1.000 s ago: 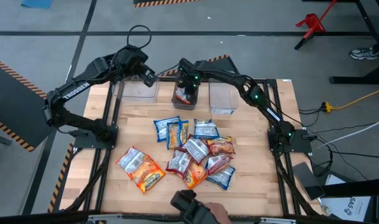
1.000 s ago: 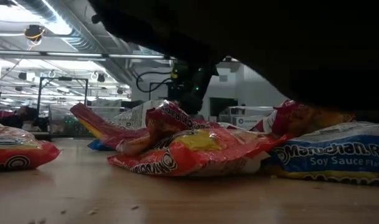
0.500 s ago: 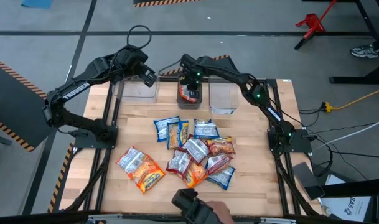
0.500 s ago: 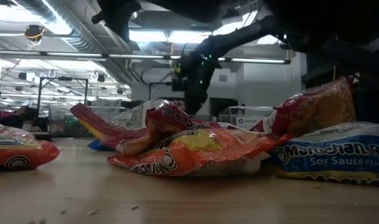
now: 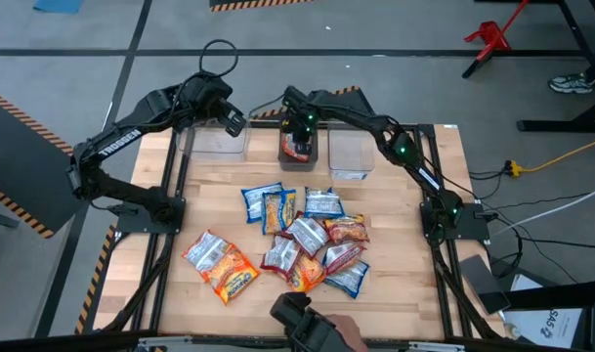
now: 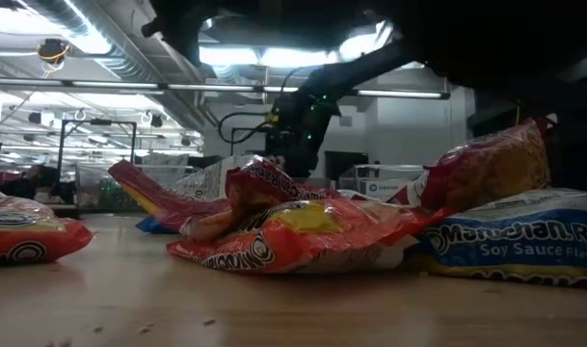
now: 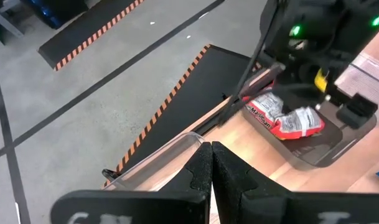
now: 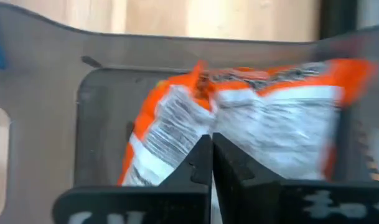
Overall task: Sort Maruchan noodles
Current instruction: Put the orange noodle pack into the black bin
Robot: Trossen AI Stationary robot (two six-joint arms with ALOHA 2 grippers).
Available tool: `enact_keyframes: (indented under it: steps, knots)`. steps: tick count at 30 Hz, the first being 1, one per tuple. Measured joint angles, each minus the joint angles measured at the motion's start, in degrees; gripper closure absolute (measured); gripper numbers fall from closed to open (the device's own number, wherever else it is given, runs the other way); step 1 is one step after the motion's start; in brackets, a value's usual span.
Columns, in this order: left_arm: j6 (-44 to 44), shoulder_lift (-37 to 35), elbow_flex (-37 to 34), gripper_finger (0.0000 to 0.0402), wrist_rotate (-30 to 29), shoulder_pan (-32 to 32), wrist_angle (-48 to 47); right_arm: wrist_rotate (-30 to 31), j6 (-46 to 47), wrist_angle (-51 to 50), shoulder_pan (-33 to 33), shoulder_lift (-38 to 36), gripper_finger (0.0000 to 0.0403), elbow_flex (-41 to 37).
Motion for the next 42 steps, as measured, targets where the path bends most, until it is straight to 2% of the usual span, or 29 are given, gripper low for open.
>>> enact_keyframes:
  steps: [2, 4, 11, 14, 16, 19, 21, 23, 27, 31, 33, 36, 42]
  knots:
    - [0.2, 0.0, 0.0, 0.0401, 0.3, 0.0, 0.0, 0.8, 0.0, -0.8, 0.1, -2.6, 0.0403, 0.0]
    - [2.1, 0.0, 0.0, 0.0401, 3.5, 0.0, -0.1, 1.6, -0.1, -1.9, 0.2, -6.5, 0.0403, 0.0]
    - [10.3, -1.6, 0.0, 0.0401, 29.1, -1.5, -7.6, 6.1, 1.1, -9.2, 0.1, -24.4, 0.0403, 0.1]
    - [11.9, -1.8, 0.0, 0.0401, 34.1, -6.0, -11.8, 5.1, 5.0, -11.2, 0.1, -32.4, 0.0403, 0.2]
    - [10.5, -2.2, 0.0, 0.0401, 34.5, -11.3, -16.1, 3.1, 7.7, -12.7, 0.1, -36.7, 0.0403, 0.2]
    - [3.4, -2.3, -0.3, 0.0401, 34.6, -21.1, -19.7, 1.0, 10.7, -15.1, 0.1, -41.8, 0.0402, 0.1]
    - [-4.5, -2.6, -1.3, 0.0401, 33.6, -28.1, -17.9, 0.2, 10.9, -16.5, 0.2, -44.9, 0.0398, 0.1]
    - [-13.5, -3.5, -3.4, 0.0395, 30.2, -35.4, -14.6, 0.0, 10.9, -18.3, 0.2, -47.2, 0.0387, 0.1]
    - [-29.0, -3.8, -8.1, 0.0366, 26.4, -48.4, -10.9, -2.0, 11.0, -23.0, 0.2, -49.7, 0.0343, 0.1]
    - [-39.9, -3.7, -14.3, 0.0325, 27.8, -59.1, -2.7, -3.9, 11.0, -27.9, 0.2, -50.8, 0.0285, 0.0]
    - [-43.0, -3.7, -18.0, 0.0302, 27.9, -63.6, 4.2, -4.5, 11.6, -27.8, 0.2, -51.1, 0.0256, -0.7]
    - [-46.5, -3.7, -23.8, 0.0267, 25.1, -68.9, 15.0, -5.6, 11.9, -27.9, 0.1, -51.2, 0.0219, -1.3]
    - [-57.0, -3.7, -34.6, 0.0208, 24.1, -73.9, 23.0, -8.5, 11.9, -27.1, 0.1, -51.2, 0.0177, -3.6]
